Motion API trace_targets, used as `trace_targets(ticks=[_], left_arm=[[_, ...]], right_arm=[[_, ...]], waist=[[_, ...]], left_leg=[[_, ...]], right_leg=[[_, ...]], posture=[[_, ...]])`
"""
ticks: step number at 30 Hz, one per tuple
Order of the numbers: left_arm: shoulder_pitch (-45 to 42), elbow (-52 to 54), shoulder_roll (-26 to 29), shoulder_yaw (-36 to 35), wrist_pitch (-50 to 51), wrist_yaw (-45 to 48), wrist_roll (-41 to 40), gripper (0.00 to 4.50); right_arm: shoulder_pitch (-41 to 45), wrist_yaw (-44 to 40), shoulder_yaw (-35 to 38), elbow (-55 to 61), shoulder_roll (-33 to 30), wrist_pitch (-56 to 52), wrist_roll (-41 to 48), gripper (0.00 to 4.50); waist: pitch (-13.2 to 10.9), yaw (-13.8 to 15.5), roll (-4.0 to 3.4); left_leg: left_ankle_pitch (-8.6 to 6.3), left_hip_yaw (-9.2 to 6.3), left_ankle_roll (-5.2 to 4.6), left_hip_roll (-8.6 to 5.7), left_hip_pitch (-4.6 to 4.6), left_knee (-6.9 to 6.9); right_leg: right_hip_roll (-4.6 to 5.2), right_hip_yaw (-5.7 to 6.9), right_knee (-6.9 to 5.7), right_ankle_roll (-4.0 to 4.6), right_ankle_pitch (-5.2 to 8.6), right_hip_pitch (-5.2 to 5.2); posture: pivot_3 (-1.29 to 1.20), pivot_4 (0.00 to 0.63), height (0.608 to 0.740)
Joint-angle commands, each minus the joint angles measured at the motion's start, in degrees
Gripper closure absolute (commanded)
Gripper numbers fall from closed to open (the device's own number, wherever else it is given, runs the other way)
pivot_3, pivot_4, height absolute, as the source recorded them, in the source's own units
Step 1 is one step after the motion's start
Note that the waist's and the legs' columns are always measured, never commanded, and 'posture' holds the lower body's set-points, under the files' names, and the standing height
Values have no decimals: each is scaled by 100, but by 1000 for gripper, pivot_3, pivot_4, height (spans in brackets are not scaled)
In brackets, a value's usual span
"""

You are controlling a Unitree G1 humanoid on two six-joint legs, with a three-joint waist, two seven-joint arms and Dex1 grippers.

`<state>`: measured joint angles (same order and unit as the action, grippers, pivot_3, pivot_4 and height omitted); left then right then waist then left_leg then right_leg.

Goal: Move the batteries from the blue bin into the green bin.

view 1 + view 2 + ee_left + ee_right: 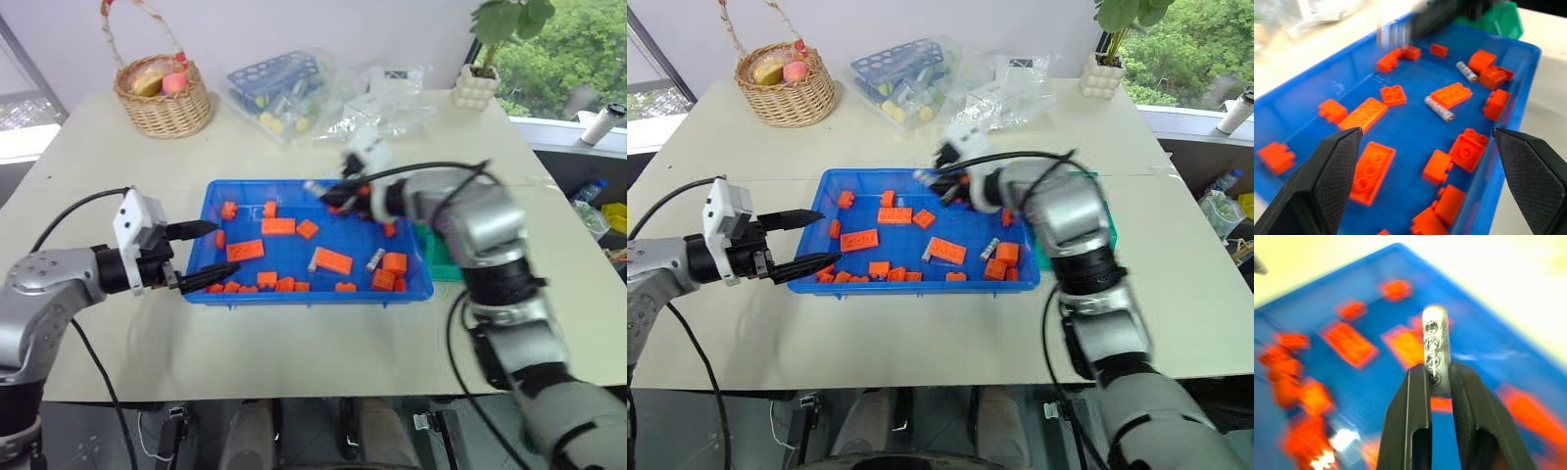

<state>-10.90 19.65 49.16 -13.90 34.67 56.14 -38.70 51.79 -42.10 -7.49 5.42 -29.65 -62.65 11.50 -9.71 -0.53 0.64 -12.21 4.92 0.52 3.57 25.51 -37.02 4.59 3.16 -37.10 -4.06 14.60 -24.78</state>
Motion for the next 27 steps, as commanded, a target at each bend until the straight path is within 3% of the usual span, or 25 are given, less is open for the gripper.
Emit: trace_targets(ticks=[1, 5, 8, 15, 21, 27], left_arm=[[-174, 54, -29, 43, -138, 23, 18, 0], [-432, -129, -83, 219, -199, 67, 109, 0], [-642, -273, -119, 325, -235, 117, 178, 0], [-892, -423, -139, 446, -268, 225, 231, 0], [-943, -392, -136, 532, -267, 316, 260, 0], [-999, -367, -158, 600, -275, 320, 297, 0]], right_arm=[[-383, -109, 760, 330, -1077, -50, 12, 4451], [-1170, -128, 1255, 455, -1859, -31, 111, 4451], [-1724, -35, 1611, 494, -2078, -19, 155, 4451], [-1790, -38, 1629, 186, -2153, 371, 266, 1147], [-994, -1167, 804, 333, -2058, 897, 765, 1147], [-698, -1580, -838, 262, -1263, 1399, 439, 1147]], waist=[[-1, 11, 2], [-3, -36, 3], [-4, -39, 3], [-6, -18, 1], [-9, -32, 0], [-10, -28, 2]], left_leg=[[0, -1, 0, -1, 0, 0], [-1, 5, -2, -2, -4, 4], [-1, 3, -3, 2, -8, 4], [-1, 5, -3, 2, -8, 0], [-1, 3, -3, 2, -7, 0], [-1, 0, -3, 4, -6, -1]], right_leg=[[0, 0, 1, 1, 1, 1], [-2, -3, 5, 0, 1, 0], [-9, -4, 0, -10, -5, 0], [-9, -7, 1, -14, -7, 1], [-9, -7, 1, -10, -4, 0], [-13, -6, 0, -14, -7, 1]], posture=[[0, 150, 736], [0, 150, 736], [0, 150, 736], [0, 150, 736], [0, 150, 736], [0, 150, 736]])
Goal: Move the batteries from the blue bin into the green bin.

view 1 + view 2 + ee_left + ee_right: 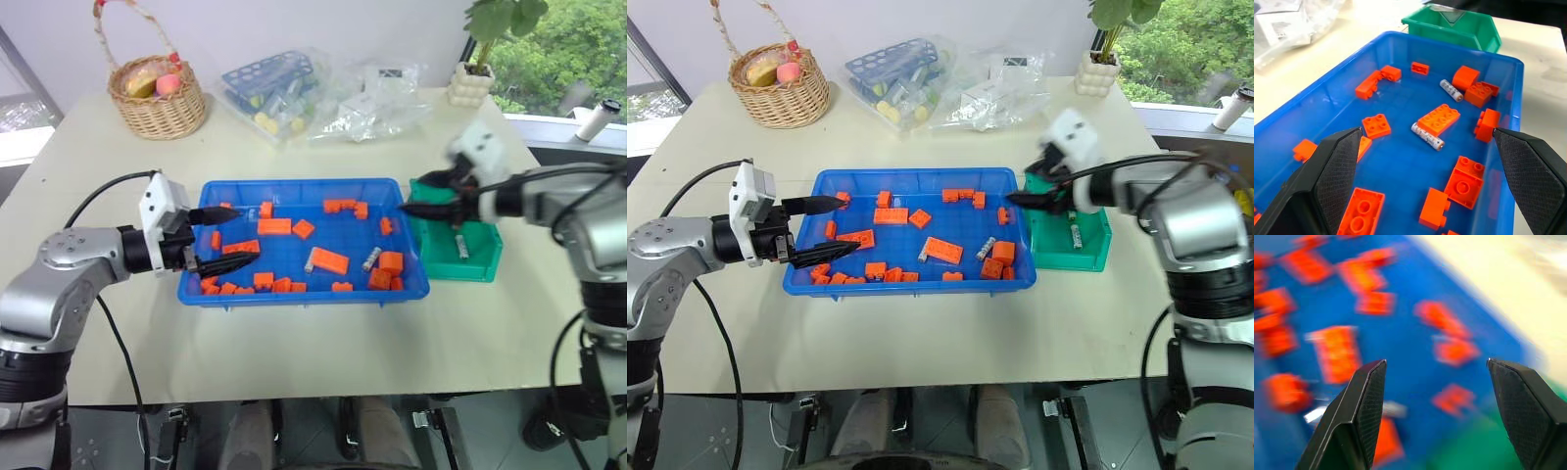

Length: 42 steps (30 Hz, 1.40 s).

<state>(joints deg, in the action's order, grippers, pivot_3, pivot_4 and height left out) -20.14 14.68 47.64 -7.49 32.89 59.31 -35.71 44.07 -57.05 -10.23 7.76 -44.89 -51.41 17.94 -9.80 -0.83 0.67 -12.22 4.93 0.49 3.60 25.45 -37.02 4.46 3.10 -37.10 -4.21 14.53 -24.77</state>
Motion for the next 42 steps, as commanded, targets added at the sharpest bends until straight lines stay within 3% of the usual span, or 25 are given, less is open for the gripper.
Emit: trace_targets(ticks=[1, 6, 14, 17, 20, 24, 31, 36, 40, 42], left_arm=[[-70, 154, -15, -39, -88, -7, 2, 0], [-70, 236, -52, -53, -66, -74, 18, 0], [-27, 420, -26, -186, 42, -217, -81, 0], [2, 460, -21, -221, 59, -259, -100, 0], [-5, 466, -25, -239, 58, -293, -99, 0], [-55, 417, -26, -254, 55, -302, -104, 0], [-168, 273, -100, -157, -10, -325, -34, 0], [-231, 232, -149, -116, -3, -332, -22, 0], [-230, 299, -161, -78, 28, -308, -51, 0], [-233, 327, -159, -46, 33, -281, -56, 0]], right_arm=[[69, -89, -782, -35, 398, 355, -294, 1147], [110, 72, -1353, -488, 981, 665, -657, 1147], [109, 96, -1500, -1125, 1414, 1023, -978, 1147], [41, 126, -1508, -1238, 1488, 1137, -1069, 1882], [61, 197, -1420, -1359, 1558, 1192, -1132, 3302], [454, 418, -1189, -1713, 1856, 1265, -1138, 3361], [1540, 1154, -1023, -3206, 3316, 1698, -1263, 3361], [1720, 1355, -1007, -3740, 3803, 1912, -1412, 1093], [1516, 1125, -895, -3107, 3490, 1550, -1282, 1093], [1134, 820, -924, -2380, 3045, 1233, -1160, 1093]], waist=[[-1, 11, -1], [-2, 43, 5], [-2, 18, 5], [-2, 16, 5], [-2, 17, 5], [-2, 10, 5], [-3, -24, 4], [-2, 37, 6], [-2, 34, 6], [-2, 26, 7]], left_leg=[[0, 1, 0, -1, 2, -1], [1, -1, 0, -5, 9, -13], [1, -1, 0, -5, 5, -11], [1, 0, 0, -6, 4, -10], [1, 0, 0, -5, 4, -10], [1, 0, 0, -5, 1, -10], [2, -1, 1, 0, -1, -1], [2, -2, 2, -3, 3, -6], [2, -2, 2, -10, 6, -15], [2, -4, 2, -10, 4, -13]], right_leg=[[2, 0, -1, -1, 0, -1], [6, 1, -1, -2, -1, 2], [5, 2, -3, -5, -3, 4], [5, 2, -3, -5, -3, 4], [5, 2, -3, -5, -3, 4], [4, 2, -4, -5, -3, 6], [-4, 2, -14, -4, -3, 0], [1, 2, -12, -5, -3, 5], [14, 2, -8, -5, -3, 11], [13, 3, -8, -6, -4, 11]], posture=[[0, 150, 736], [0, 150, 736], [0, 150, 736], [0, 150, 736], [0, 150, 736], [0, 150, 736], [0, 150, 736], [0, 150, 736], [0, 150, 736], [0, 150, 736]])
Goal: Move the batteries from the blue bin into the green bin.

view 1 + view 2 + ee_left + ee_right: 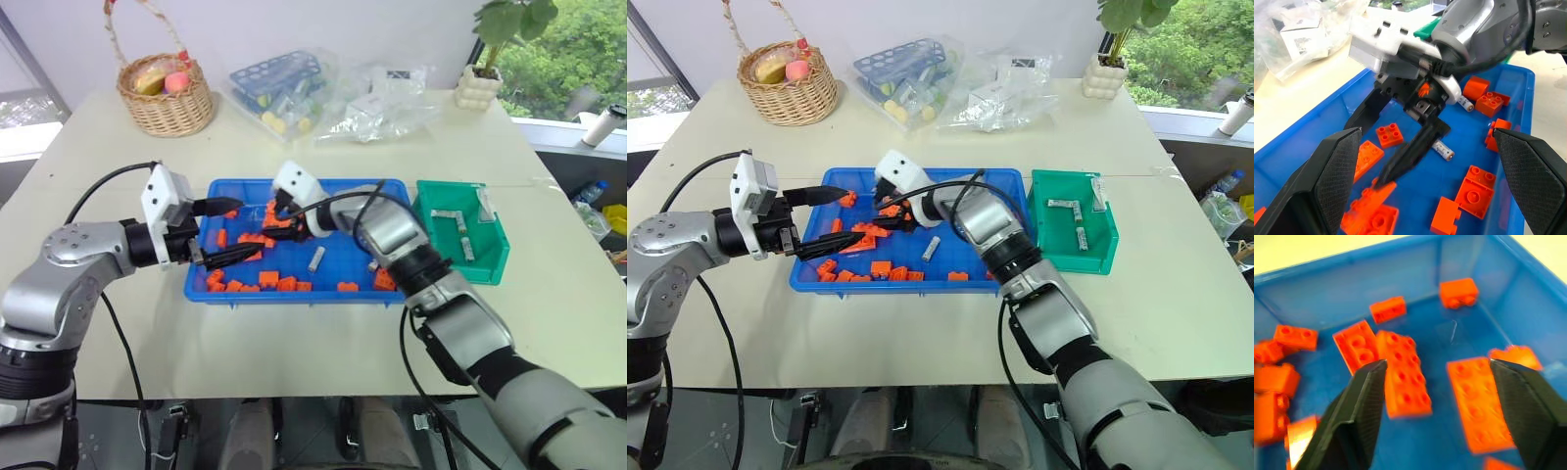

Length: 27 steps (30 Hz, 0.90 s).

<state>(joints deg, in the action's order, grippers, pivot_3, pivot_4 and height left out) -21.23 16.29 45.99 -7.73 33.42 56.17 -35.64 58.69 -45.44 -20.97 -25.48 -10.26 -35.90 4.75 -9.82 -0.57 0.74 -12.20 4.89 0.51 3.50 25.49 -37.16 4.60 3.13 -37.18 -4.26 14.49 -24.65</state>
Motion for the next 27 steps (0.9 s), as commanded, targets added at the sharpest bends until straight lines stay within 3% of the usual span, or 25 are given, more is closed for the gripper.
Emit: trace_targets(ticks=[1, 5, 7, 8, 14, 25, 27], left_arm=[[-129, 174, 6, -5, -22, 41, -58, 0], [-205, 108, -15, 34, -34, 42, -25, 0], [-218, 94, -17, 40, -39, 54, -24, 0], [-232, 73, -20, 55, -47, 67, -13, 0], [-382, -10, -33, 139, -40, 105, 12, 0], [-435, -13, -31, 212, -29, 207, -15, 0], [-421, 2, -26, 222, -22, 244, -27, 0]], right_arm=[[-566, -548, 130, 1328, -698, -478, 233, 1093], [-1077, -640, 162, 1965, -1160, -1015, 339, 1093], [-1233, -531, 193, 2155, -1100, -1286, 422, 181], [-1303, -466, 166, 2227, -1039, -1340, 422, 60], [-1511, -121, 145, 2189, -836, -1417, 342, 60], [-1745, -59, -123, 1906, -1003, -1005, 85, 60], [-1756, -44, -129, 1866, -1015, -930, 54, 564]], waist=[[0, 6, 1], [0, -37, 0], [0, -81, 0], [0, -94, -1], [0, -14, 0], [1, -30, 1], [1, -26, 1]], left_leg=[[0, -2, 0, 1, -1, 2], [0, -4, 0, 0, -3, 7], [0, 1, 0, 6, -9, 8], [0, 1, 0, 10, -13, 9], [0, -5, 0, 14, -9, 9], [0, -5, 0, 7, -11, 6], [0, -5, 0, 7, -11, 6]], right_leg=[[-1, 1, 0, 0, 0, 0], [-2, 5, -1, -1, 0, 0], [-10, 3, -2, 0, 0, -2], [-16, 2, -5, 0, 0, -2], [-25, 2, -10, 2, 1, -5], [-15, 4, -1, 1, 1, 3], [-15, 4, -1, 1, 1, 3]], posture=[[0, 150, 736], [0, 150, 736], [0, 150, 736], [0, 150, 736], [0, 150, 736], [0, 150, 736], [0, 150, 736]])
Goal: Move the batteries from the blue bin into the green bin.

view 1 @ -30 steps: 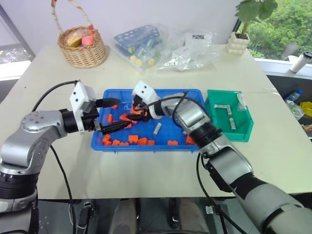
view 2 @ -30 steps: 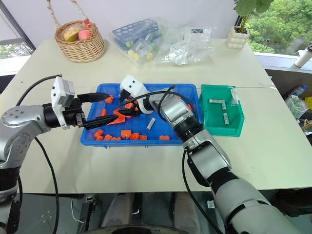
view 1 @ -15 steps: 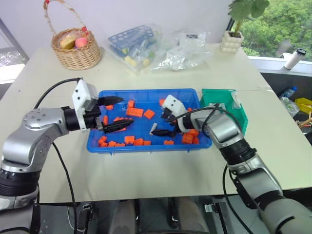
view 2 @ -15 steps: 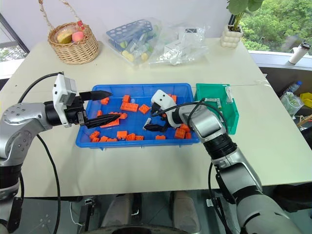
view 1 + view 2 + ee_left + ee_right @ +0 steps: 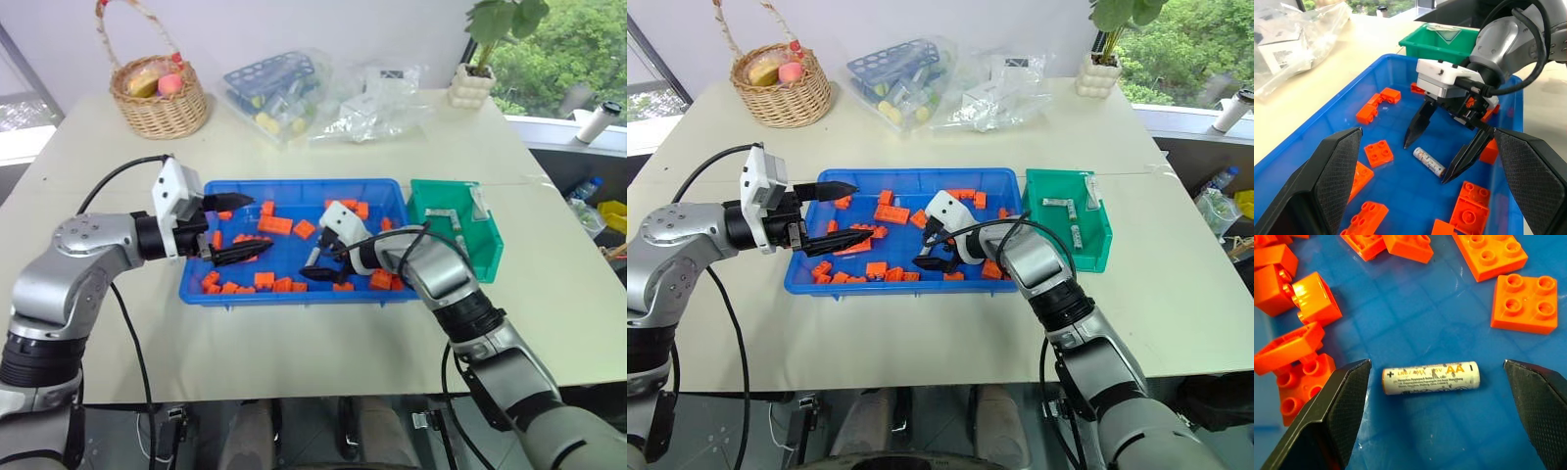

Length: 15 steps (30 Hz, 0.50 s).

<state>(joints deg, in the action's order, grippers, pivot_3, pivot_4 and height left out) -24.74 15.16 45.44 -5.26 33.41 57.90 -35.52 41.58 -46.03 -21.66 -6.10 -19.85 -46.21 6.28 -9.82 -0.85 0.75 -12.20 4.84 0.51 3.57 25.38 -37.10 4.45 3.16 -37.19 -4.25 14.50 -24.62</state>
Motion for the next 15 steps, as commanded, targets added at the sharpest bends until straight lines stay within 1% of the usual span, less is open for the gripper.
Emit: trace_targets(ticks=[1, 2, 4, 5, 9, 11, 13, 15], left_arm=[[-59, 122, 35, -17, -18, 103, -47, 0], [-46, 129, 41, -9, -19, 138, -50, 0], [-31, 141, 49, 17, -19, 206, -48, 0], [-27, 146, 51, 31, -18, 237, -44, 0], [-36, 157, 61, 111, -40, 417, -44, 0], [-32, 171, 80, 175, -50, 535, -50, 0], [-5, 161, 112, 234, -97, 672, -22, 0], [29, 104, 130, 272, -182, 786, 45, 0]], right_arm=[[-52, 8, -49, -70, -56, 112, -98, 754], [-64, -11, -39, -44, -65, 108, -92, 1320], [-80, -48, 20, 64, -95, 48, -37, 2198], [-84, -62, 58, 126, -112, 8, -2, 2256], [112, -28, 707, 560, -283, -494, 376, 2254], [296, 15, 1200, 799, -525, -806, 583, 2254], [512, 91, 1868, 966, -826, -1207, 838, 2254], [601, 117, 2419, 965, -1274, -1494, 990, 2254]], waist=[[0, 1, 0], [0, 6, 0], [0, 13, 0], [0, 14, 0], [0, 21, 0], [0, 25, 0], [-2, 26, -2], [-3, 33, -4]], left_leg=[[0, 0, 0, 0, 0, 0], [0, 1, 0, 0, 0, 0], [0, 0, 0, 0, 0, -1], [0, 0, 0, 0, 0, -2], [0, 0, 0, 0, 1, -2], [0, 0, 0, 0, 3, -2], [0, 0, 0, -1, 4, -3], [0, 1, 0, -1, 6, -3]], right_leg=[[0, 0, 0, 0, 0, 0], [0, 0, 0, 0, 0, 0], [0, 0, 0, 0, 0, 1], [1, 0, 0, 0, 0, 1], [1, 0, 0, 0, 0, 1], [1, 0, 1, 0, 0, 1], [3, 0, 1, 0, 0, 0], [3, 0, 1, 0, 0, -3]], posture=[[0, 150, 736], [0, 150, 736], [0, 150, 736], [0, 150, 736], [0, 150, 736], [0, 150, 736], [0, 150, 736], [0, 150, 736]])
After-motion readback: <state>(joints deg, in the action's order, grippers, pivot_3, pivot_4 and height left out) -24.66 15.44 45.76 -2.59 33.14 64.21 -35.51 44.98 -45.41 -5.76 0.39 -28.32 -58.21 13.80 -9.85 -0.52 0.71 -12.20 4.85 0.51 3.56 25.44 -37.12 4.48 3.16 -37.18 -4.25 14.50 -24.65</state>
